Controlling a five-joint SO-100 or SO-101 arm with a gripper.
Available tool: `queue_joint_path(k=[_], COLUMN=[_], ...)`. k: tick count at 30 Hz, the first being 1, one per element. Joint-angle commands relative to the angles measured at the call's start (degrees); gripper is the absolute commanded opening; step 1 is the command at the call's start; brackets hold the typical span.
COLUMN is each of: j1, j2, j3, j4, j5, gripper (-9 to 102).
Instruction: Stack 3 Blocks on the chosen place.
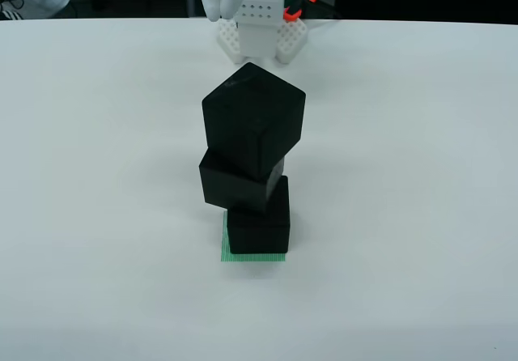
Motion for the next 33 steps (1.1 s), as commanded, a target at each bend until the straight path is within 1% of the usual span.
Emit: queue_joint_path(k=[1, 5, 14, 23, 33], j1=[-1.32, -1.41, -0.79, 0.44, 2.2], j2=[5.01, 9.23, 18.37, 25.4, 29.09], j3=[2.37, 7.38, 22.06, 34.54, 41.13], j4=[-4.22, -9.49, -18.02, -22.41, -24.61], j5=[7.65, 19.25, 35.95, 39.29, 43.07], gripper=[0, 0, 0, 0, 0])
